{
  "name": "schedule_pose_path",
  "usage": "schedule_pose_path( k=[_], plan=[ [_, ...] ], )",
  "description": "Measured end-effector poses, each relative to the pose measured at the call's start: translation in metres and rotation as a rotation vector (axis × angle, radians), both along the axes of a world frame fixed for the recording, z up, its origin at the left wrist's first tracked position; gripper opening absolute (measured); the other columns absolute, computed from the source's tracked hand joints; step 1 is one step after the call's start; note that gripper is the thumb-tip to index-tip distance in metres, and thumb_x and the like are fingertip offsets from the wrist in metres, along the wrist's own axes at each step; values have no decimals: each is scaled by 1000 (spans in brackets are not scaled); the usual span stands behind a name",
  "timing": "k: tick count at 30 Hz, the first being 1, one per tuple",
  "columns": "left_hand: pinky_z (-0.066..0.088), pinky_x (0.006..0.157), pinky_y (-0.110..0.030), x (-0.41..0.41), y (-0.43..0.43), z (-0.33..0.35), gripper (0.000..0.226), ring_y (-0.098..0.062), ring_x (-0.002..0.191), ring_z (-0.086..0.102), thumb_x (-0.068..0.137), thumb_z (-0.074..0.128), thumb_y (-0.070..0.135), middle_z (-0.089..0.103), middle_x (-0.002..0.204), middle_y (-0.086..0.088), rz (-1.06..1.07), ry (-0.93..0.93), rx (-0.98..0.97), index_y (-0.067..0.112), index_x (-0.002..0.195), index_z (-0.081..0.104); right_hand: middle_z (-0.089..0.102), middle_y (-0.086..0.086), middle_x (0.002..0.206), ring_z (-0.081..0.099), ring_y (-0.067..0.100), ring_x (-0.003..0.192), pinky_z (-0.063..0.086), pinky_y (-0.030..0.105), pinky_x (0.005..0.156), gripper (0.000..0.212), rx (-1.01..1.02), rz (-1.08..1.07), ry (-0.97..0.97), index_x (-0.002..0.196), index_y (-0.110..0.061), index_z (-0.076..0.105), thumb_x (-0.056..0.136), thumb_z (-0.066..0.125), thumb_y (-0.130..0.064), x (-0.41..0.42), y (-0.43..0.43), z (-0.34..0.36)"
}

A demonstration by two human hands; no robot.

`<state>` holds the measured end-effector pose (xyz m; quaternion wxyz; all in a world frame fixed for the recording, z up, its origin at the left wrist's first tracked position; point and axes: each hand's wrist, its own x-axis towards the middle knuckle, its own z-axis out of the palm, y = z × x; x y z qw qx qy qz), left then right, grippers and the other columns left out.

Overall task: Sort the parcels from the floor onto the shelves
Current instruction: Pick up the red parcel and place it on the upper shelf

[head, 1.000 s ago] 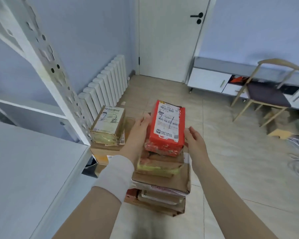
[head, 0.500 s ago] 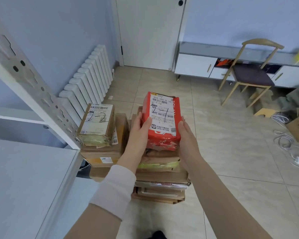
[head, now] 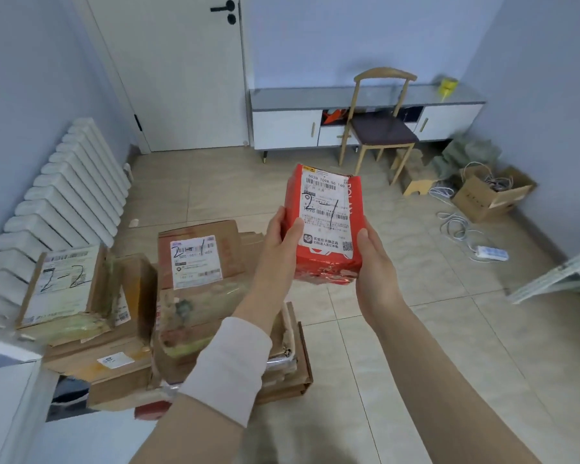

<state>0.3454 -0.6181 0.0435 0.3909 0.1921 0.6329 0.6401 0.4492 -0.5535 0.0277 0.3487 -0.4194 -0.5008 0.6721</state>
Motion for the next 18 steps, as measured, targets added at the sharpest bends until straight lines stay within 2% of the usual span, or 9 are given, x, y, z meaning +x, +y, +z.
schedule_pose_path(
  k=[3, 6, 10, 13, 15, 18],
  plan=[
    [48, 67, -14, 47, 40, 7, 50, -7, 94, 59, 97, 43, 31, 52, 133, 4, -100, 14, 24, 29, 144, 28, 56, 0, 133, 58, 17, 115, 51, 31, 91, 43, 18, -111, -6, 144, -27, 36, 101, 33, -32, 52, 30, 7],
    [49, 72, -16, 104, 85, 12, 50, -12, 103, 59, 97, 43, 33, 52, 133, 5, -208, 49, 49, 28, 144, 28, 56, 0, 133, 58, 18, 116, 48, 37, 98, 43, 31, -207, 8, 143, -29, 35, 100, 34, -34, 114, 62, 10],
    [49, 66, -12, 192, 140, 19, 46, -3, 92, 59, 97, 43, 33, 54, 121, 8, -369, 97, 94, 27, 142, 32, 55, -3, 134, 56, 17, 119, 43, 39, 104, 43, 52, -363, 30, 142, -32, 37, 100, 36, -34, 207, 99, 19],
    [50, 82, -22, 259, 178, 22, 45, -13, 107, 59, 97, 43, 30, 56, 126, 4, -490, 98, 139, 24, 141, 35, 52, -6, 137, 54, 14, 121, 42, 33, 103, 42, 74, -485, 42, 142, -33, 36, 100, 37, -33, 276, 121, 25],
    [49, 92, -30, 301, 200, 23, 45, -15, 113, 58, 97, 44, 29, 56, 129, 3, -577, 88, 173, 23, 141, 36, 49, -7, 140, 51, 13, 124, 39, 37, 107, 44, 93, -563, 39, 143, -34, 35, 99, 38, -35, 321, 133, 27],
    [49, 90, -26, 359, 226, 25, 40, -13, 112, 58, 98, 43, 28, 58, 127, 3, -719, 83, 224, 25, 138, 39, 51, -8, 139, 52, 13, 124, 38, 40, 108, 45, 101, -678, 32, 143, -34, 36, 98, 39, -38, 378, 144, 32]
  ],
)
